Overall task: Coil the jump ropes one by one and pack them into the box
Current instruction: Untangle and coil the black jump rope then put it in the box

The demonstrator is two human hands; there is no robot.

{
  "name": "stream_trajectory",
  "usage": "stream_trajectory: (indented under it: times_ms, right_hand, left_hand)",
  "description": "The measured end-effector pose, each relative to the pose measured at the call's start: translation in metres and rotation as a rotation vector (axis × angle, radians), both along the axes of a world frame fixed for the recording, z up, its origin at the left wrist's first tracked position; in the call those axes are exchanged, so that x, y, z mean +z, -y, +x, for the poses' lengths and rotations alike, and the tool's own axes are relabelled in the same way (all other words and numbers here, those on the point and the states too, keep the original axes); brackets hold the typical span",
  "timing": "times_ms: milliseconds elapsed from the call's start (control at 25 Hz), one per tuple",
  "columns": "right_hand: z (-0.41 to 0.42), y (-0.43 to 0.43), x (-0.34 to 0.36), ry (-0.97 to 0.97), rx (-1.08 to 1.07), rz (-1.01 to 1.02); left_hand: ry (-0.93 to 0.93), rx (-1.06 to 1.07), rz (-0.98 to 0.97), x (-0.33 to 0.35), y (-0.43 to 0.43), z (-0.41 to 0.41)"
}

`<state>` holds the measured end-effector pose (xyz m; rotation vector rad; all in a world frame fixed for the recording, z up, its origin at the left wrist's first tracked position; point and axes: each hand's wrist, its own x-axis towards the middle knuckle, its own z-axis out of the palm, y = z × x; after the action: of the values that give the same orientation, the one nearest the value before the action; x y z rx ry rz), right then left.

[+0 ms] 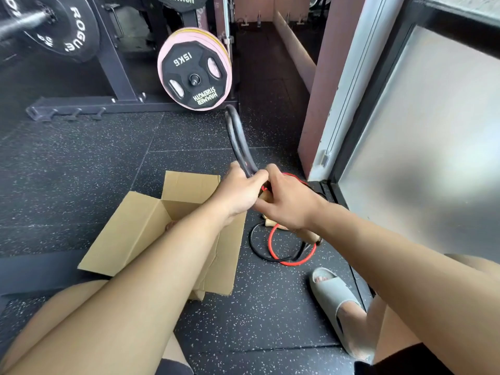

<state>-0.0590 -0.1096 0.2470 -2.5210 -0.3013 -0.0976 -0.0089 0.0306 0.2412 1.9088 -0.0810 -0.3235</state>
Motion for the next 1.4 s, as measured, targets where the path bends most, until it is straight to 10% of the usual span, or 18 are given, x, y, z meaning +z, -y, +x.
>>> stream_trajectory:
  times_ms: [280, 440, 600, 760, 1080, 1240, 1400]
  right_hand:
    - [0.010, 0.029, 0.016, -0.456, 0.180, 0.689]
    - [0.009, 0.036, 0.025, -0.488, 0.194, 0.559]
    - [0.007, 0.042, 0.017, -0.112, 0.145, 0.287]
    - [0.003, 0.049, 0.019, 0.193, 0.190, 0.031]
    - [0.008, 0.044, 0.012, 0.102, 0.307, -0.169]
    - [0.010, 0.036, 0.007, 0.034, 0.227, -0.131]
    - [0.013, 0.026, 0.015, -0.202, 0.086, 0.015]
  left_hand:
    - [-0.257, -0.281, -0.368, 0.032, -0.017, -0.009]
    - [-0.230, -0.221, -0.448, 0.037, -0.018, -0.008]
    - [-0.281, -0.216, -0.403, 0.038, -0.020, -0.003]
    - [-0.413, -0.396, -0.114, 0.041, -0.022, -0.007]
    - [-0.338, -0.450, 0.159, 0.039, -0.027, -0.008]
    - [-0.099, -0.316, 0.227, 0.033, -0.023, -0.009]
    - [0.302, -0.240, 0.745, 0.037, -0.022, -0.010]
